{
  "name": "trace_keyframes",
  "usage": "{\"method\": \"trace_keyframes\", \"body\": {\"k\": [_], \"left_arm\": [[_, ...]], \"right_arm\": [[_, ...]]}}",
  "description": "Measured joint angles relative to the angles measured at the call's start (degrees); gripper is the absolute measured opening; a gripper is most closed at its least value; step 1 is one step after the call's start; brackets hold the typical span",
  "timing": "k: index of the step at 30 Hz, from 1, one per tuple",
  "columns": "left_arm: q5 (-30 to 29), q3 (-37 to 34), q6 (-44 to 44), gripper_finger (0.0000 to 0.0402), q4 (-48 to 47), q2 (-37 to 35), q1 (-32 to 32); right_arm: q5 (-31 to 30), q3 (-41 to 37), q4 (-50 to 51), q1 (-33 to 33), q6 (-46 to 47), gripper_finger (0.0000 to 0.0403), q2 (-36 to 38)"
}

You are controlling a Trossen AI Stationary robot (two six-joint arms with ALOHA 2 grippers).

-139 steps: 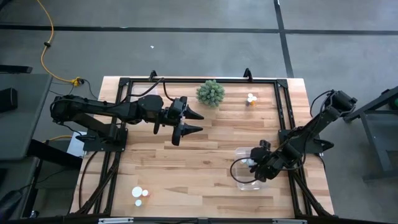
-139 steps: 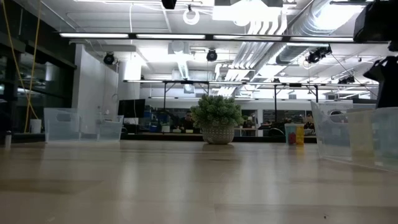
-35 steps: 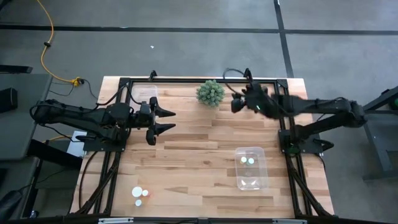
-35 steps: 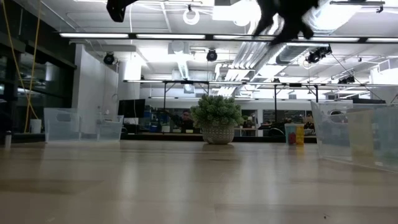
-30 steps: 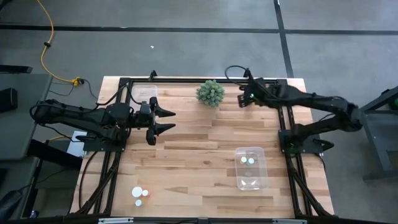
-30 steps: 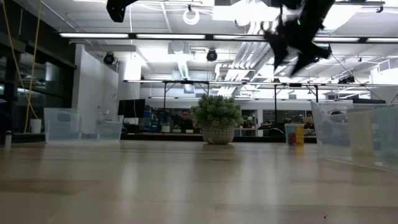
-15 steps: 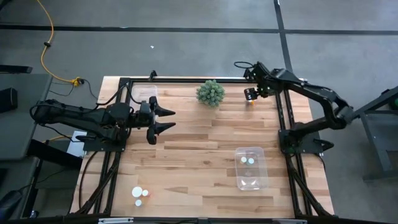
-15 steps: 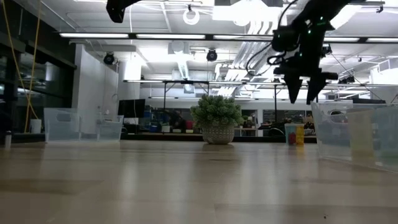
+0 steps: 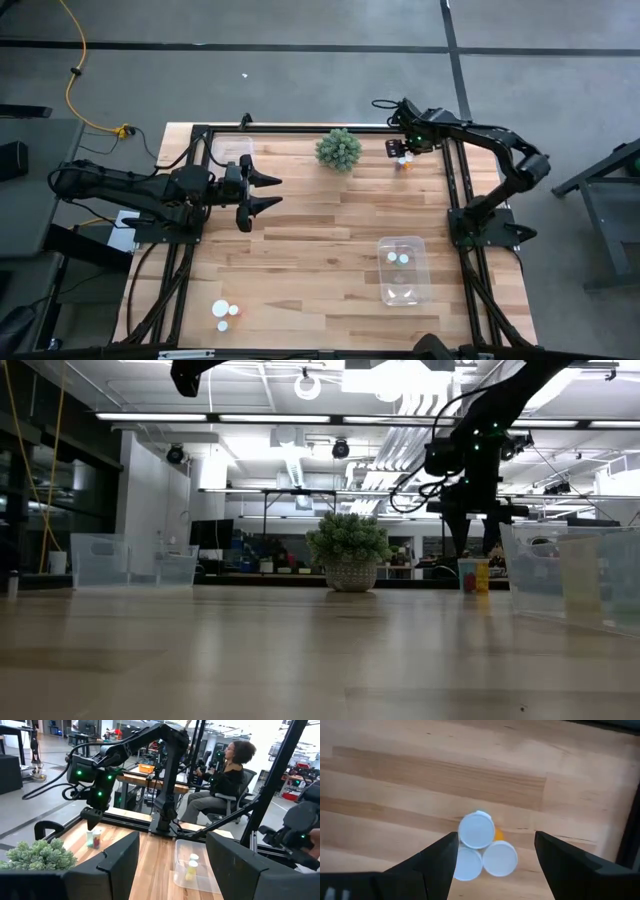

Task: Pick and place medicine bottles into bin by pill shape (circle, oval)
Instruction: Put the orange tablet bottle into the right transparent bin

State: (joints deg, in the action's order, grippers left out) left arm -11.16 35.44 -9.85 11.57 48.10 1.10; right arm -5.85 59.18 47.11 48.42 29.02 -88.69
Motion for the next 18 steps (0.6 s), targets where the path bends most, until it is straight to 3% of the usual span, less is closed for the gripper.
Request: {"method": "trace_keyframes", "body": {"k": [8,12,18], "left_arm": [[0.0,0.0,0.0,0.0217,0.0,0.0,0.0],[-0.1,0.0,0.0,0.0217,0.0,0.0,0.0],[-1.6,0.0,0.0,0.0217,-0.1,0.0,0.0]], "right_arm": [[-0.1,0.0,-0.4,1.3,-2.8,0.0256,2.7],[-0.3,0.0,4.3,3.2,-7.3,0.0256,5.1],[1.5,0.0,7.8,4.8,-24.1,0.0256,5.5]]}}
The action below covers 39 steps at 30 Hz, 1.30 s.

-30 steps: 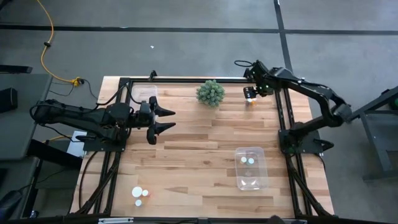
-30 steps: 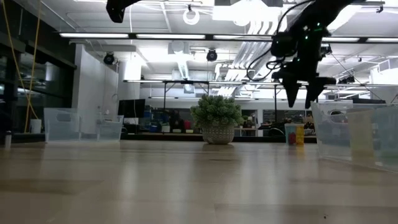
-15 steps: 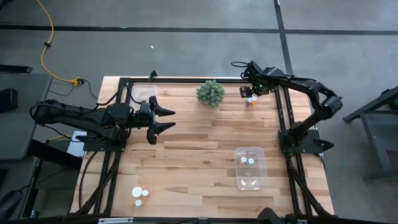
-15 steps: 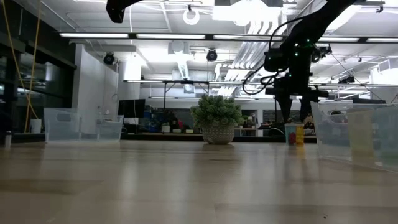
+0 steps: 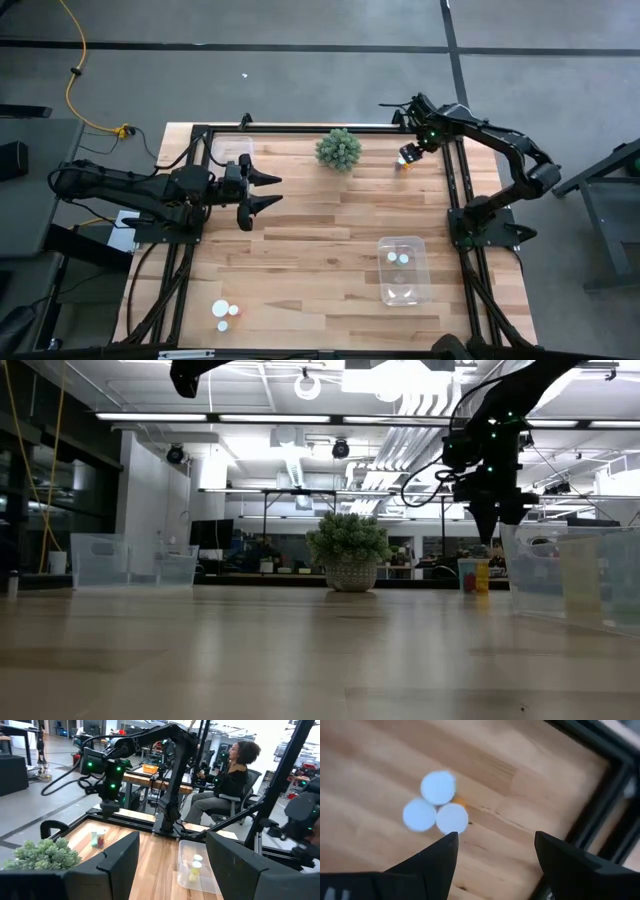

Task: Pick and place medicine bottles into bin by pill shape (circle, oval)
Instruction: Put the orange tablet bottle into the right transparent bin

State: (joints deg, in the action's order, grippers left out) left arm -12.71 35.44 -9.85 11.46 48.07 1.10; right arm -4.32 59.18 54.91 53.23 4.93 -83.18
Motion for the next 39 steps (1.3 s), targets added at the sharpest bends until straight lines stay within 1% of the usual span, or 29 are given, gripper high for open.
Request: {"method": "trace_keyframes", "body": {"k": [6,10,16,19,26,34,39], "left_arm": [[-0.1,0.0,0.0,0.0217,0.0,0.0,0.0],[-0.1,0.0,-0.5,0.0217,0.0,0.0,0.0],[-0.1,0.0,-0.5,0.0217,0.0,0.0,0.0],[-0.1,0.0,-0.5,0.0217,0.0,0.0,0.0],[-0.8,0.0,-0.5,0.0217,0.0,0.0,0.0],[-1.3,0.0,-0.5,0.0217,0.0,0.0,0.0],[-1.4,0.0,-0.5,0.0217,0.0,0.0,0.0]], "right_arm": [[6.5,0.0,-0.9,-0.1,-22.0,0.0256,0.0],[6.5,0.0,-0.3,-0.1,-33.4,0.0256,0.0],[6.3,0.0,0.0,-0.1,-46.0,0.0256,-0.5],[5.8,0.0,0.4,-0.1,-48.6,0.0256,-2.0],[5.6,0.0,-3.9,-0.1,-47.6,0.0256,-4.5],[5.8,0.0,-3.4,-0.9,-54.9,0.0256,-5.9],[5.8,0.0,-3.5,-1.3,-56.2,0.0256,-6.9]]}}
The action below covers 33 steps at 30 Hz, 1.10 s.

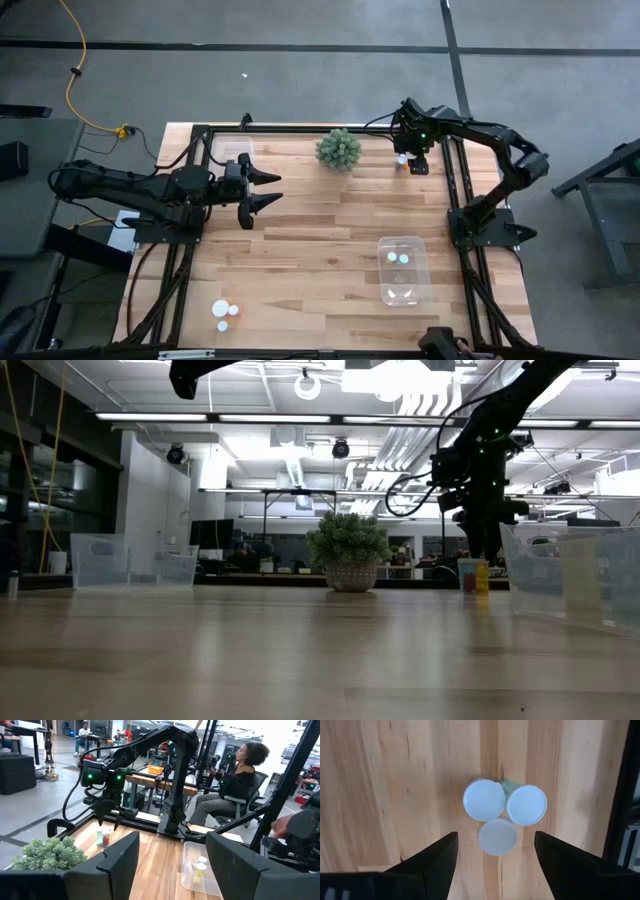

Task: Pick and place medicine bottles into bin by pill shape (circle, oval)
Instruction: Put the orange tablet bottle into the right transparent bin

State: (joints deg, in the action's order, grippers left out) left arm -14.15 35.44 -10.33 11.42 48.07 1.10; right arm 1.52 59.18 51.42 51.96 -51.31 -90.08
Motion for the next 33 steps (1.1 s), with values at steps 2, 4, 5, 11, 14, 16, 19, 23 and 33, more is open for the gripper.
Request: {"method": "trace_keyframes", "body": {"k": [2,4,5,11,14,16,19,23,33], "left_arm": [[0.0,0.0,0.0,0.0217,0.0,0.0,0.0],[0.0,0.0,0.0,0.0217,0.0,0.0,0.0],[0.0,0.0,0.0,0.0217,0.0,0.0,0.0],[-0.2,0.0,0.0,0.0217,0.0,0.0,0.0],[-0.2,0.0,0.0,0.0217,0.0,0.0,0.0],[-0.2,0.0,0.0,0.0217,0.0,0.0,0.0],[-0.2,0.0,0.0,0.0217,0.0,0.0,0.0],[-0.2,0.0,0.0,0.0217,0.0,0.0,0.0],[-0.2,0.0,0.0,0.0217,0.0,0.0,0.0]], "right_arm": [[0.0,0.0,-0.2,0.0,0.0,0.0256,-0.3],[-0.2,0.0,-0.6,0.0,0.2,0.0255,-0.6],[-0.7,0.0,-0.5,0.0,0.2,0.0252,-0.8],[-1.5,0.0,-0.8,0.0,0.3,0.0206,-1.2],[-1.3,0.0,-1.2,0.0,2.0,0.0182,-1.2],[-1.0,0.0,-1.1,0.0,2.4,0.0168,-1.2],[-0.9,0.0,-1.1,0.0,2.7,0.0154,-1.2],[-0.9,0.0,-1.2,0.0,3.5,0.0145,-1.2],[-0.9,0.0,-1.3,0.0,4.8,0.0137,-1.2]]}}
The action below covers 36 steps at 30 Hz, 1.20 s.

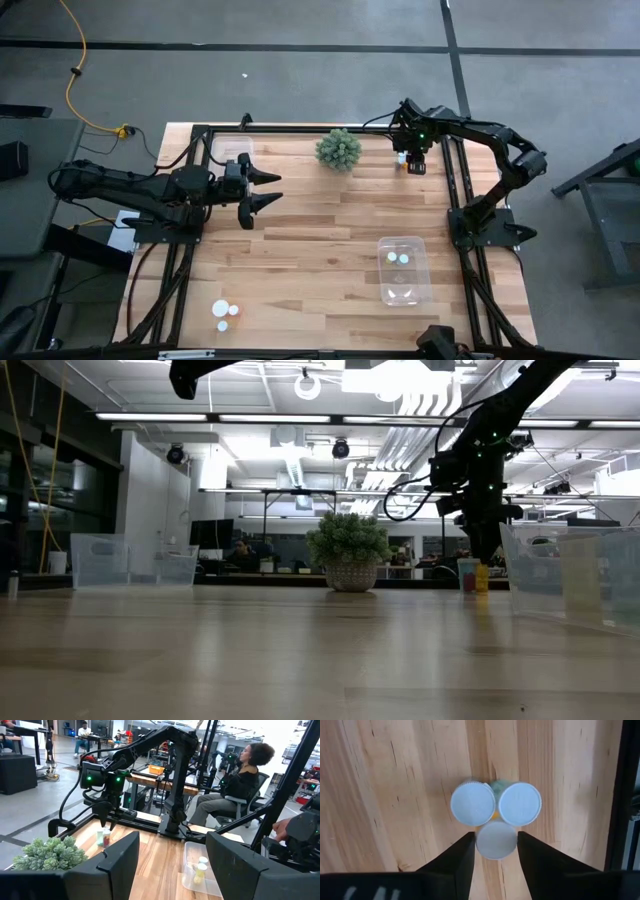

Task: Pick and place medicine bottles into bin by pill shape (circle, oval)
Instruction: Put the orange tablet bottle into the right transparent bin

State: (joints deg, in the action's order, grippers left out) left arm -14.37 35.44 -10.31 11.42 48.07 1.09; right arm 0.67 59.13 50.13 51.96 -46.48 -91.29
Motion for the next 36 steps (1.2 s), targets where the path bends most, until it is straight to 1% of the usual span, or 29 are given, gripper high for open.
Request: {"method": "trace_keyframes", "body": {"k": [8,16,22,27,29,36], "left_arm": [[0.0,0.0,0.0,0.0217,0.0,0.0,0.0],[0.0,0.0,0.0,0.0217,0.0,0.0,0.0],[0.0,0.0,0.0,0.0217,0.0,0.0,0.0],[0.0,0.0,0.0,0.0217,0.0,0.0,0.0],[0.0,0.0,0.0,0.0217,0.0,0.0,0.0],[0.0,0.0,0.0,0.0217,0.0,0.0,0.0]], "right_arm": [[0.0,0.0,0.0,0.0,0.6,0.0104,0.1],[0.0,0.0,0.3,0.0,1.4,0.0101,0.1],[-0.7,0.0,2.0,0.0,3.7,0.0099,1.2],[-1.2,0.0,2.4,0.0,5.1,0.0099,5.4],[-1.4,0.0,3.0,0.0,7.2,0.0099,7.7],[-1.3,0.0,7.9,-0.6,15.3,0.0099,19.2]]}}
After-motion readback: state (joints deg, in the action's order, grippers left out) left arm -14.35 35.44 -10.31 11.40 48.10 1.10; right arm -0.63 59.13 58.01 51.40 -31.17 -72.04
